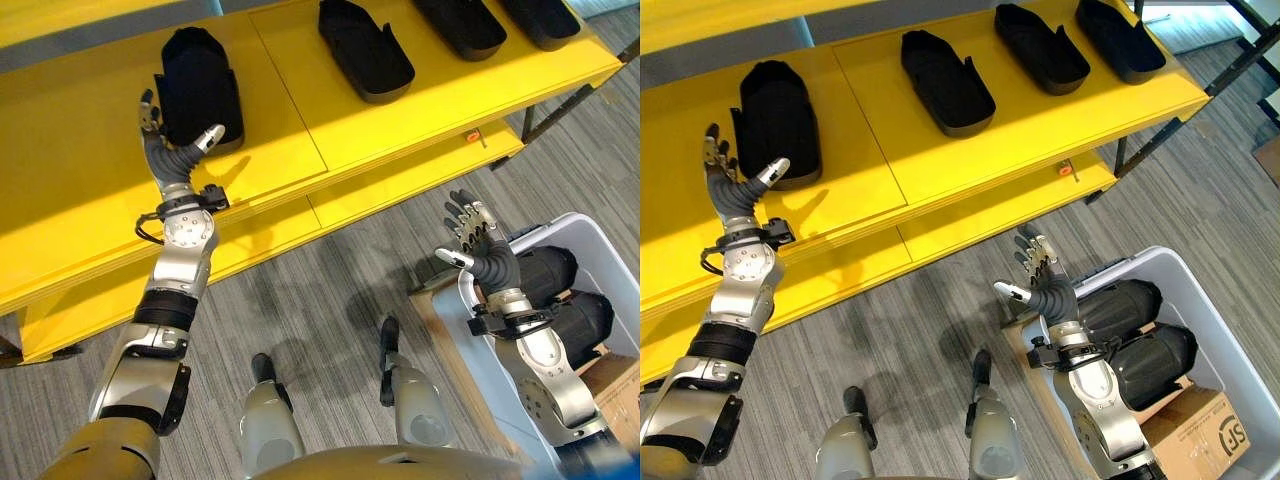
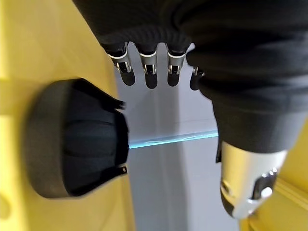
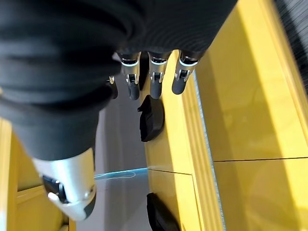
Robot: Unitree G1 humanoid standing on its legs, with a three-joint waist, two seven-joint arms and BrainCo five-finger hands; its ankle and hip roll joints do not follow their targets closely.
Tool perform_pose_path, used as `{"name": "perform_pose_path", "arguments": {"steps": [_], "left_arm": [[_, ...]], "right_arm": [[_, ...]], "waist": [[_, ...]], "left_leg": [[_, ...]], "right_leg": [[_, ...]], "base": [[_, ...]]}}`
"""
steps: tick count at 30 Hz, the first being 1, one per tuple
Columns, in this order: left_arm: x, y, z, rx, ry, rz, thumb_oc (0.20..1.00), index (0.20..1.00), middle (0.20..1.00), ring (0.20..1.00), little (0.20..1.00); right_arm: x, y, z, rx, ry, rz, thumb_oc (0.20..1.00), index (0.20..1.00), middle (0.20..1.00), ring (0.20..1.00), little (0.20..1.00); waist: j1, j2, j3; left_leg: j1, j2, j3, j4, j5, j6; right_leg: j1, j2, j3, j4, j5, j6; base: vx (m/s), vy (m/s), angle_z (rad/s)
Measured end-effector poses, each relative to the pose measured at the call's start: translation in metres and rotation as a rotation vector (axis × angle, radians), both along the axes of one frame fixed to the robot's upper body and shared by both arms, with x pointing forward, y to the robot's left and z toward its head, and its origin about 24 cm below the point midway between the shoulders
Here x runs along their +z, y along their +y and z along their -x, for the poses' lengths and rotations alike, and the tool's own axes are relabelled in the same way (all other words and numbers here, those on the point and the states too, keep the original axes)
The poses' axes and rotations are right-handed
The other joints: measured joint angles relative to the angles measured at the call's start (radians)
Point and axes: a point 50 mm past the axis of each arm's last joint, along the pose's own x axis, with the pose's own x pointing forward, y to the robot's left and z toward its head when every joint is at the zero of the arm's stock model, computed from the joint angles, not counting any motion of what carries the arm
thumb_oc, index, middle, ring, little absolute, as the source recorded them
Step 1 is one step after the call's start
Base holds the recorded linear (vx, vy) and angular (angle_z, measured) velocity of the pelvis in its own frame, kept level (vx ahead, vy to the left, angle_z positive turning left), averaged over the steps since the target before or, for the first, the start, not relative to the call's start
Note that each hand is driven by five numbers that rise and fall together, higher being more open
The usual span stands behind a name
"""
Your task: Move parts from the plastic box to the shelf.
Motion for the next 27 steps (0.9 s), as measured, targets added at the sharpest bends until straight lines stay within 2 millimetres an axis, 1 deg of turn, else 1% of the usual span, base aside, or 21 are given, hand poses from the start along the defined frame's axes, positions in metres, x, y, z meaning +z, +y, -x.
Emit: {"name": "perform_pose_path", "arguments": {"steps": [4,7,8,10,13,14,15,16,17,20,21,22,25,26,27], "left_arm": [[0.004,0.004,0.001,0.023,-0.009,-0.016,1.0,1.0,1.0,1.0,1.0],[0.005,0.005,0.0,0.028,-0.01,-0.021,1.0,1.0,1.0,1.0,1.0],[0.006,0.007,-0.001,0.037,-0.006,-0.022,1.0,1.0,1.0,1.0,1.0],[0.013,0.021,-0.007,0.092,0.01,-0.031,1.0,1.0,1.0,1.0,1.0],[0.022,0.026,-0.004,0.114,-0.021,-0.04,1.0,1.0,1.0,1.0,1.0],[0.024,0.034,-0.003,0.153,-0.015,-0.047,1.0,1.0,1.0,1.0,1.0],[0.025,0.037,-0.002,0.168,-0.017,-0.048,1.0,1.0,1.0,1.0,1.0],[0.025,0.038,-0.002,0.176,-0.019,-0.048,1.0,1.0,1.0,1.0,1.0],[0.025,0.038,-0.002,0.174,-0.018,-0.049,1.0,1.0,1.0,1.0,1.0],[0.025,0.039,-0.002,0.177,-0.017,-0.052,1.0,1.0,1.0,1.0,1.0],[0.029,0.044,-0.003,0.196,-0.007,-0.072,1.0,1.0,1.0,1.0,1.0],[0.037,0.054,-0.005,0.237,0.009,-0.1,1.0,1.0,1.0,1.0,1.0],[0.048,0.055,-0.007,0.242,-0.014,-0.104,1.0,1.0,1.0,1.0,1.0],[0.049,0.054,-0.007,0.241,-0.016,-0.105,1.0,1.0,1.0,1.0,1.0],[0.049,0.054,-0.007,0.239,-0.015,-0.109,1.0,1.0,1.0,1.0,1.0]], "right_arm": [[0.001,0.001,-0.001,0.008,-0.007,0.001,1.0,1.0,1.0,1.0,1.0],[0.004,0.001,-0.001,0.01,-0.021,-0.002,1.0,1.0,1.0,1.0,1.0],[0.005,0.002,-0.001,0.012,-0.026,-0.004,1.0,1.0,1.0,1.0,1.0],[0.006,0.005,0.0,0.029,-0.035,-0.008,1.0,1.0,1.0,1.0,1.0],[0.007,0.004,0.002,0.03,-0.044,-0.012,1.0,1.0,1.0,1.0,1.0],[0.006,0.004,0.002,0.036,-0.035,-0.019,1.0,1.0,1.0,1.0,1.0],[0.007,0.004,0.002,0.038,-0.037,-0.022,1.0,1.0,1.0,1.0,1.0],[0.008,0.004,0.002,0.037,-0.04,-0.024,1.0,1.0,1.0,1.0,1.0],[0.007,0.004,0.003,0.038,-0.038,-0.024,1.0,1.0,1.0,1.0,1.0],[0.011,0.005,0.002,0.049,-0.059,-0.027,1.0,1.0,1.0,1.0,1.0],[0.011,0.006,0.002,0.055,-0.059,-0.037,1.0,1.0,1.0,1.0,1.0],[0.011,0.006,0.002,0.06,-0.059,-0.045,1.0,1.0,1.0,1.0,1.0],[0.01,0.006,0.003,0.064,-0.057,-0.045,1.0,1.0,1.0,1.0,1.0],[0.01,0.008,0.003,0.073,-0.057,-0.045,1.0,1.0,1.0,1.0,1.0],[0.01,0.009,0.003,0.082,-0.056,-0.046,1.0,1.0,1.0,1.0,1.0]], "waist": [[0.001,-0.001,0.003],[0.0,-0.001,0.023],[0.0,-0.003,0.032],[-0.005,-0.011,0.052],[-0.007,-0.022,0.063],[-0.008,-0.027,0.065],[-0.01,-0.027,0.065],[-0.009,-0.027,0.065],[-0.007,-0.027,0.066],[0.002,-0.029,0.067],[0.0,-0.036,0.075],[-0.004,-0.044,0.084],[-0.008,-0.054,0.089],[-0.007,-0.059,0.092],[-0.009,-0.06,0.092]], "left_leg": [[-0.008,-0.002,0.0,0.0,0.0,0.0],[-0.007,-0.003,-0.001,0.0,0.0,0.0],[-0.007,-0.003,-0.001,0.0,0.0,0.0],[-0.011,-0.002,-0.001,0.003,0.0,-0.001],[-0.02,-0.001,0.002,0.007,-0.001,-0.003],[-0.036,0.001,0.001,0.016,-0.004,-0.007],[-0.045,0.002,0.0,0.019,-0.004,-0.007],[-0.053,0.002,0.001,0.019,-0.004,-0.007],[-0.055,0.0,0.002,0.019,-0.004,-0.007],[-0.057,-0.001,0.002,0.02,-0.004,-0.007],[-0.065,0.001,0.001,0.037,-0.004,-0.007],[-0.083,0.006,-0.005,0.06,-0.006,-0.007],[-0.098,0.005,-0.003,0.061,-0.02,-0.012],[-0.102,0.003,-0.002,0.065,-0.021,-0.009],[-0.115,0.007,-0.003,0.074,-0.03,-0.003]], "right_leg": [[0.002,0.003,0.0,-0.021,0.016,0.0],[0.004,0.005,0.0,-0.021,0.024,0.005],[0.003,0.006,0.0,-0.021,0.026,0.004],[0.0,0.006,0.003,-0.022,0.028,0.003],[-0.003,0.006,0.005,-0.035,0.029,-0.001],[-0.015,0.004,0.004,-0.039,0.03,-0.002],[-0.022,0.004,0.004,-0.039,0.029,-0.001],[-0.029,0.005,0.003,-0.039,0.033,-0.004],[-0.032,0.005,0.005,-0.039,0.04,0.004],[-0.031,0.007,0.005,-0.039,0.043,0.005],[-0.032,0.008,0.006,-0.039,0.043,0.005],[-0.038,0.008,0.005,-0.039,0.047,0.002],[-0.054,0.005,0.005,-0.038,0.052,0.004],[-0.058,0.002,0.007,-0.039,0.052,0.003],[-0.06,-0.001,0.003,-0.051,0.037,0.008]], "base": [[0.0,0.0,-0.01],[0.0,0.0,0.0],[0.0,0.0,0.0],[0.0,0.006,-0.03],[0.01,0.014,-0.03],[0.0,0.0,0.0],[0.0,0.0,0.0],[0.0,0.0,0.0],[0.0,0.0,0.0],[0.0,0.028,-0.01],[0.0,0.0,0.0],[0.0,0.0,0.0],[0.02,0.001,0.01],[0.0,0.0,0.0],[0.08,0.002,-0.05]]}}
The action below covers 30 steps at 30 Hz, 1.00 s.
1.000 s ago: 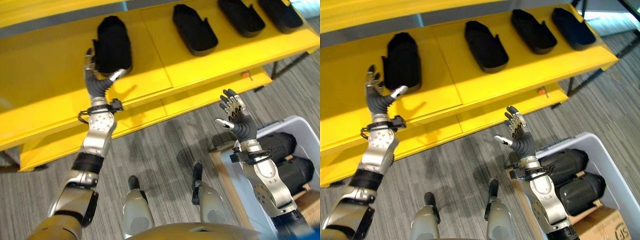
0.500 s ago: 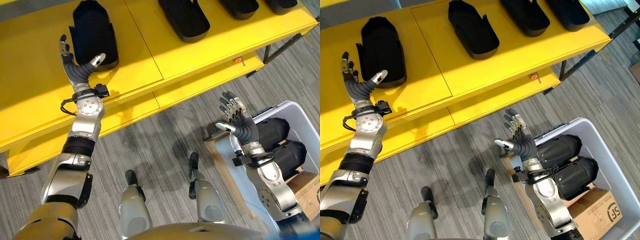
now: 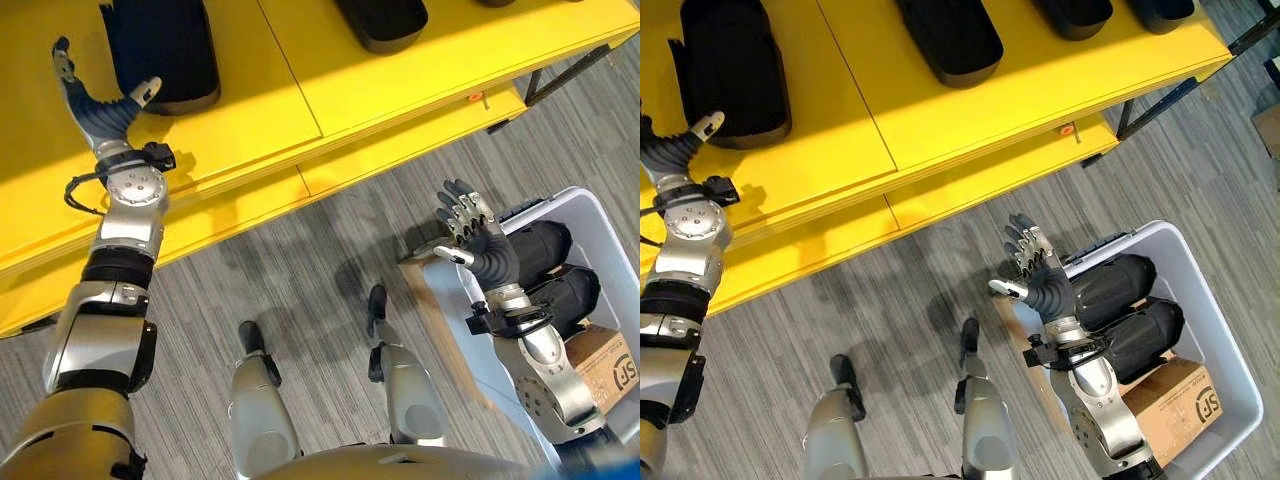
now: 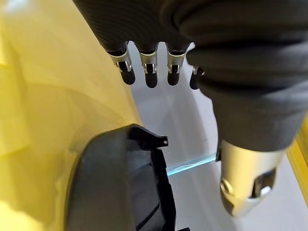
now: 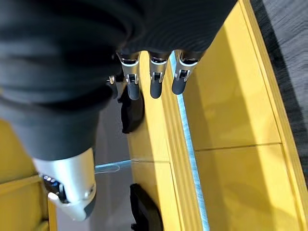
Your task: Move parts from the plastic box to the shelf.
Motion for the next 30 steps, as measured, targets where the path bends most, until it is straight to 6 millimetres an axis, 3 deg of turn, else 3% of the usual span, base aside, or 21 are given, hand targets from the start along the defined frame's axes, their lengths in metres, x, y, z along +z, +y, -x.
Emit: {"name": "perform_pose_path", "arguments": {"steps": [8,11,12,14,16,30], "left_arm": [[-0.002,0.004,-0.002,0.02,0.027,0.002,1.0,1.0,1.0,1.0,1.0],[-0.002,0.003,-0.005,0.022,0.04,-0.005,1.0,1.0,1.0,1.0,1.0],[-0.002,0.003,-0.005,0.024,0.044,-0.004,1.0,1.0,1.0,1.0,1.0],[0.005,0.002,-0.007,0.019,0.023,-0.003,1.0,1.0,1.0,1.0,1.0],[0.018,-0.005,-0.01,-0.004,-0.015,-0.017,1.0,1.0,1.0,1.0,1.0],[0.028,-0.001,-0.008,0.004,-0.043,-0.019,1.0,1.0,1.0,1.0,1.0]], "right_arm": [[0.0,0.002,0.001,0.019,0.004,-0.013,1.0,1.0,1.0,1.0,1.0],[0.001,0.002,0.001,0.018,-0.002,-0.015,1.0,1.0,1.0,1.0,1.0],[0.001,0.002,0.0,0.018,-0.003,-0.012,1.0,1.0,1.0,1.0,1.0],[0.001,0.001,0.001,0.016,-0.007,-0.015,1.0,1.0,1.0,1.0,1.0],[0.003,0.005,0.004,0.034,-0.013,-0.024,1.0,1.0,1.0,1.0,1.0],[0.004,0.005,0.005,0.04,-0.013,-0.042,1.0,1.0,1.0,1.0,1.0]], "waist": [[0.006,-0.003,0.014],[0.005,-0.007,0.016],[0.001,-0.01,0.017],[-0.011,-0.012,0.017],[-0.018,-0.03,0.017],[-0.019,-0.034,0.014]], "left_leg": [[-0.023,0.012,-0.003,0.025,0.001,-0.003],[-0.09,0.025,-0.03,0.147,-0.002,0.001],[-0.096,0.024,-0.03,0.141,-0.022,0.019],[-0.075,0.02,-0.026,0.086,-0.051,-0.004],[-0.106,-0.005,-0.024,0.098,-0.041,0.012],[-0.119,0.012,-0.024,0.112,-0.043,0.015]], "right_leg": [[-0.01,0.019,0.008,-0.009,0.027,-0.004],[-0.01,0.015,0.018,-0.01,0.03,-0.006],[-0.015,0.013,0.021,-0.01,0.032,-0.002],[-0.028,0.011,0.018,-0.009,0.035,0.002],[-0.051,-0.015,0.016,-0.008,0.042,0.01],[-0.061,0.011,0.024,-0.017,0.045,0.016]], "base": [[0.01,0.014,-0.04],[0.0,0.026,-0.09],[-0.01,0.019,-0.05],[0.0,0.012,0.1],[0.0,0.028,0.2],[0.0,0.013,-0.04]]}}
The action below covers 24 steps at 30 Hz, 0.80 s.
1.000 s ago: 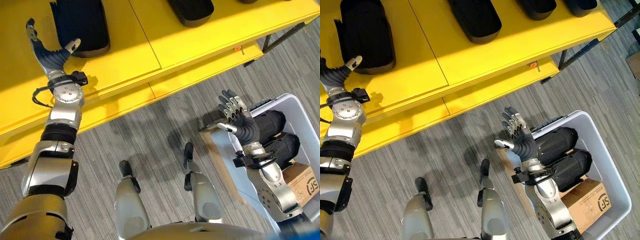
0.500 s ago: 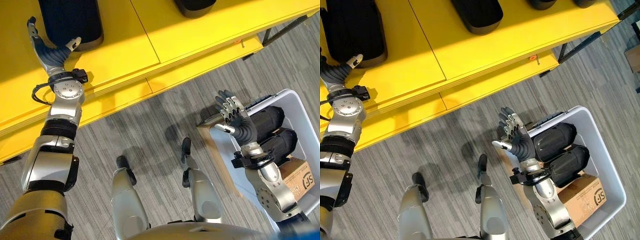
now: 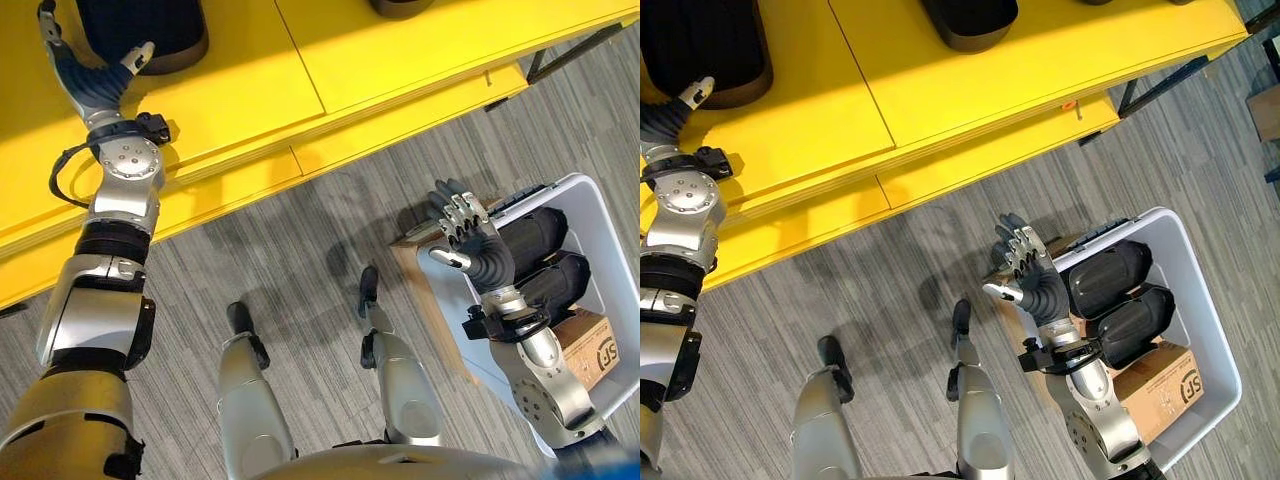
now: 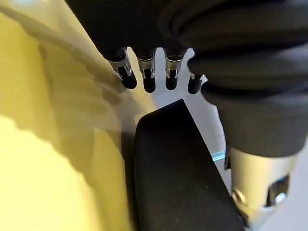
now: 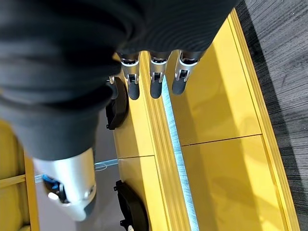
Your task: Move parts from the plastic box to the shelf.
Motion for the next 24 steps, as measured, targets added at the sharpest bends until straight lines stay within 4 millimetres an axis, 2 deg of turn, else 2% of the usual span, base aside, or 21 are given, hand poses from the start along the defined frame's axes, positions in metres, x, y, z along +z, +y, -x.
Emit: {"name": "perform_pose_path", "arguments": {"steps": [4,6,8,9,10,12,14,16,19,22,23,24], "left_arm": [[-0.001,-0.002,-0.001,-0.005,0.009,-0.008,1.0,1.0,1.0,1.0,1.0],[0.003,-0.004,-0.002,-0.011,-0.003,-0.018,1.0,1.0,1.0,1.0,1.0],[0.005,-0.004,-0.002,-0.013,-0.007,-0.019,1.0,1.0,1.0,1.0,1.0],[0.003,-0.007,-0.003,-0.019,0.0,-0.017,1.0,1.0,1.0,1.0,1.0],[0.001,-0.007,-0.003,-0.018,0.008,-0.02,1.0,1.0,1.0,1.0,1.0],[-0.001,-0.005,-0.003,-0.011,0.012,-0.013,1.0,1.0,1.0,1.0,1.0],[-0.001,-0.006,-0.003,-0.013,0.01,-0.012,1.0,1.0,1.0,1.0,1.0],[-0.003,-0.01,-0.005,-0.024,0.016,-0.009,1.0,1.0,1.0,1.0,1.0],[-0.013,-0.026,-0.012,-0.076,0.057,-0.04,1.0,1.0,1.0,1.0,1.0],[-0.017,-0.032,-0.014,-0.096,0.066,-0.04,1.0,1.0,1.0,1.0,1.0],[-0.02,-0.035,-0.014,-0.105,0.074,-0.047,1.0,1.0,1.0,1.0,1.0],[-0.022,-0.034,-0.013,-0.107,0.078,-0.05,1.0,1.0,1.0,1.0,1.0]], "right_arm": [[0.0,0.0,0.0,0.011,-0.003,0.005,1.0,1.0,1.0,1.0,1.0],[-0.001,-0.001,0.001,0.01,0.0,0.006,1.0,1.0,1.0,1.0,1.0],[-0.002,-0.001,0.002,0.011,0.005,0.007,1.0,1.0,1.0,1.0,1.0],[-0.005,-0.002,0.005,0.01,0.017,0.008,1.0,1.0,1.0,1.0,1.0],[-0.006,-0.002,0.005,0.011,0.022,0.009,1.0,1.0,1.0,1.0,1.0],[-0.004,-0.004,0.005,0.008,0.015,0.011,1.0,1.0,1.0,1.0,1.0],[-0.004,-0.004,0.005,0.008,0.013,0.012,1.0,1.0,1.0,1.0,1.0],[-0.004,-0.004,0.005,0.008,0.015,0.013,1.0,1.0,1.0,1.0,1.0],[-0.005,-0.004,0.006,0.011,0.016,0.014,1.0,1.0,1.0,1.0,1.0],[-0.004,-0.004,0.006,0.011,0.015,0.016,1.0,1.0,1.0,1.0,1.0],[-0.005,-0.005,0.006,0.01,0.018,0.019,1.0,1.0,1.0,1.0,1.0],[-0.007,-0.006,0.008,0.006,0.026,0.019,1.0,1.0,1.0,1.0,1.0]], "waist": [[-0.009,-0.014,-0.01],[-0.013,-0.02,-0.016],[-0.003,-0.017,-0.016],[-0.002,-0.017,-0.017],[0.002,-0.019,-0.019],[0.004,-0.016,-0.021],[0.002,-0.015,-0.022],[0.002,-0.015,-0.022],[0.0,-0.013,-0.023],[0.004,-0.003,-0.021],[0.011,0.014,-0.021],[0.011,0.013,-0.023]], "left_leg": [[-0.01,-0.004,0.001,0.008,-0.004,-0.001],[-0.026,0.005,0.003,0.008,-0.003,0.001],[-0.03,0.027,0.006,0.002,-0.001,0.003],[-0.026,0.028,-0.004,0.004,0.002,-0.004],[-0.018,0.021,-0.005,-0.005,0.009,-0.007],[-0.001,0.018,0.003,-0.039,0.027,-0.01],[0.0,0.018,0.005,-0.037,0.031,-0.015],[0.001,0.016,0.004,-0.023,0.031,-0.015],[0.0,0.008,0.004,-0.013,0.022,-0.008],[-0.002,0.025,0.014,-0.025,0.02,-0.001],[-0.006,0.048,0.018,-0.032,0.023,0.002],[-0.002,0.048,0.013,-0.036,0.026,-0.004]], "right_leg": [[-0.008,-0.008,0.001,0.005,-0.004,-0.004],[-0.02,-0.012,0.0,-0.004,-0.03,0.005],[-0.055,-0.004,-0.001,0.072,-0.062,-0.001],[-0.078,-0.003,-0.004,0.138,-0.075,-0.004],[-0.076,0.001,-0.003,0.133,-0.077,-0.008],[-0.051,0.009,0.002,0.064,-0.039,-0.016],[-0.048,0.015,0.005,0.047,-0.015,-0.018],[-0.043,0.014,0.012,0.047,-0.012,-0.019],[-0.036,0.004,0.014,0.044,-0.014,-0.019],[-0.03,-0.001,0.008,0.031,-0.052,0.001],[-0.081,0.005,0.004,0.17,-0.115,-0.011],[-0.086,-0.003,0.004,0.249,-0.148,-0.005]], "base": [[0.0,0.011,0.03],[0.0,0.006,-0.03],[0.0,0.005,-0.05],[0.0,0.0,0.0],[0.0,0.0,0.0],[-0.01,0.003,-0.13],[-0.01,0.003,-0.12],[0.0,0.002,-0.04],[-0.01,-0.001,0.06],[0.0,-0.005,-0.07],[0.0,-0.013,-0.14],[0.0,-0.013,-0.08]]}}
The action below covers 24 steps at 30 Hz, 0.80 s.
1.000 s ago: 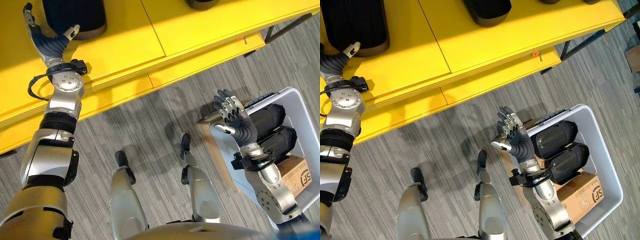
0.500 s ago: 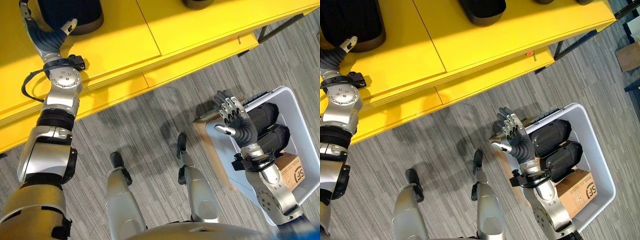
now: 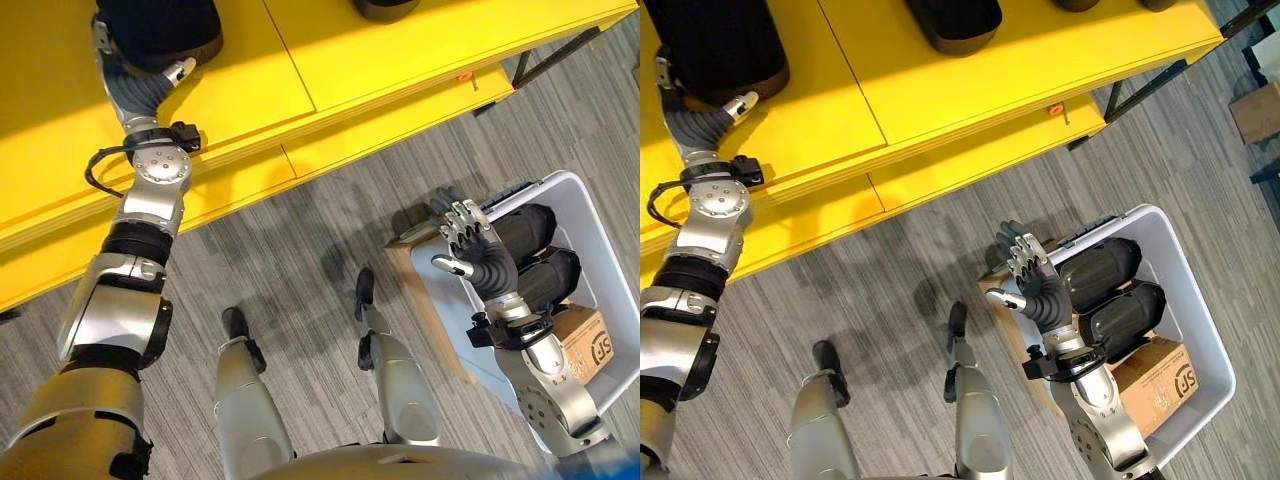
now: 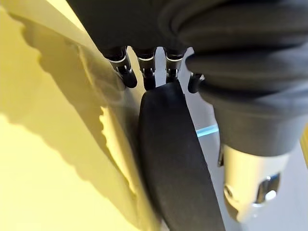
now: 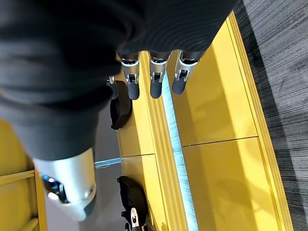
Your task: Move parts from the plastic box to the shelf.
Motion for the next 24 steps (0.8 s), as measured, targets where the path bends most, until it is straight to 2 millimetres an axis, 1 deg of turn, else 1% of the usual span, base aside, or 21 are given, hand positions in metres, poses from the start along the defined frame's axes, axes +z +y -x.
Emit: {"name": "perform_pose_path", "arguments": {"steps": [1,2,4,6,7,8,10,12,15,17,20,24], "left_arm": [[-0.003,-0.002,0.0,-0.008,0.004,0.001,1.0,1.0,1.0,1.0,1.0],[-0.007,-0.002,0.001,-0.007,0.012,-0.003,1.0,1.0,1.0,1.0,1.0],[-0.011,-0.002,0.001,-0.004,0.021,-0.009,1.0,1.0,1.0,1.0,1.0],[-0.013,-0.002,0.001,-0.002,0.031,-0.007,1.0,1.0,1.0,1.0,1.0],[-0.019,-0.007,-0.001,-0.025,0.059,-0.007,1.0,1.0,1.0,1.0,1.0],[-0.02,-0.009,-0.002,-0.033,0.063,-0.009,1.0,1.0,1.0,1.0,1.0],[-0.019,-0.01,-0.002,-0.04,0.062,-0.015,1.0,1.0,1.0,1.0,1.0],[-0.019,-0.011,-0.002,-0.044,0.064,-0.022,1.0,1.0,1.0,1.0,1.0],[-0.02,-0.011,-0.002,-0.044,0.066,-0.025,1.0,1.0,1.0,1.0,1.0],[-0.02,-0.011,-0.002,-0.043,0.065,-0.026,1.0,1.0,1.0,1.0,1.0],[-0.019,-0.011,-0.002,-0.041,0.058,-0.031,1.0,1.0,1.0,1.0,1.0],[-0.023,-0.005,0.002,-0.034,0.05,-0.011,1.0,1.0,1.0,1.0,1.0]], "right_arm": [[-0.002,-0.002,0.002,-0.009,0.01,0.001,1.0,1.0,1.0,1.0,1.0],[-0.002,-0.004,0.002,-0.018,0.013,0.004,1.0,1.0,1.0,1.0,1.0],[0.002,-0.01,0.0,-0.029,-0.004,0.026,1.0,1.0,1.0,1.0,1.0],[0.002,-0.012,0.0,-0.027,-0.002,0.044,1.0,1.0,1.0,1.0,1.0],[0.001,-0.012,0.001,-0.027,0.003,0.044,1.0,1.0,1.0,1.0,1.0],[0.001,-0.011,0.001,-0.026,-0.001,0.044,1.0,1.0,1.0,1.0,1.0],[0.002,-0.011,0.0,-0.025,-0.002,0.044,1.0,1.0,1.0,1.0,1.0],[0.001,-0.011,0.001,-0.023,0.002,0.044,1.0,1.0,1.0,1.0,1.0],[0.0,-0.01,0.001,-0.02,0.003,0.044,1.0,1.0,1.0,1.0,1.0],[0.0,-0.01,0.001,-0.019,0.003,0.044,1.0,1.0,1.0,1.0,1.0],[0.001,-0.01,0.001,-0.019,0.001,0.044,1.0,1.0,1.0,1.0,1.0],[0.001,-0.01,0.001,-0.019,0.001,0.043,1.0,1.0,1.0,1.0,1.0]], "waist": [[0.007,-0.002,-0.003],[0.007,0.006,-0.006],[0.012,0.02,-0.01],[0.012,0.021,-0.01],[0.003,0.02,-0.01],[-0.003,0.02,-0.01],[-0.008,0.02,-0.011],[-0.011,0.016,-0.013],[-0.015,0.016,-0.013],[-0.014,0.016,-0.013],[-0.01,0.016,-0.013],[-0.009,0.017,-0.013]], "left_leg": [[0.006,-0.004,-0.007,-0.005,0.007,-0.007],[0.008,-0.013,-0.014,-0.017,0.023,-0.012],[0.011,-0.014,-0.011,-0.048,0.049,-0.007],[0.017,-0.015,-0.015,-0.036,0.054,-0.014],[0.022,-0.022,-0.016,-0.028,0.051,-0.011],[0.022,-0.028,-0.016,-0.03,0.047,-0.01],[0.018,-0.032,-0.015,-0.029,0.034,-0.01],[0.012,-0.039,-0.011,-0.023,0.032,-0.007],[0.006,-0.039,-0.006,-0.018,0.03,-0.001],[0.007,-0.038,-0.004,-0.017,0.03,0.0],[0.007,-0.042,-0.011,-0.016,0.03,0.0],[0.009,-0.043,-0.014,-0.011,0.03,0.0]], "right_leg": [[-0.001,0.0,-0.004,0.012,-0.029,0.005],[0.004,0.007,-0.004,-0.006,-0.021,-0.002],[0.021,0.018,-0.003,-0.075,0.029,-0.008],[0.045,0.024,-0.002,-0.107,0.05,-0.011],[0.065,0.017,-0.006,-0.116,0.052,-0.009],[0.068,0.013,-0.006,-0.123,0.056,-0.004],[0.071,0.008,-0.005,-0.14,0.066,-0.004],[0.074,0.001,-0.003,-0.163,0.075,-0.007],[0.087,-0.003,-0.002,-0.203,0.079,0.001],[0.088,-0.002,-0.002,-0.201,0.083,0.0],[0.089,0.003,-0.001,-0.202,0.109,0.005],[0.097,0.002,-0.002,-0.202,0.11,0.004]], "base": [[0.0,-0.014,0.09],[0.0,0.0,0.0],[0.0,-0.009,-0.09],[-0.01,-0.012,-0.04],[-0.01,-0.014,0.13],[-0.01,-0.013,0.15],[0.0,-0.005,0.02],[0.0,0.0,0.0],[0.0,0.0,0.0],[0.0,0.0,0.0],[0.0,0.0,0.0],[0.0,0.0,0.0]]}}
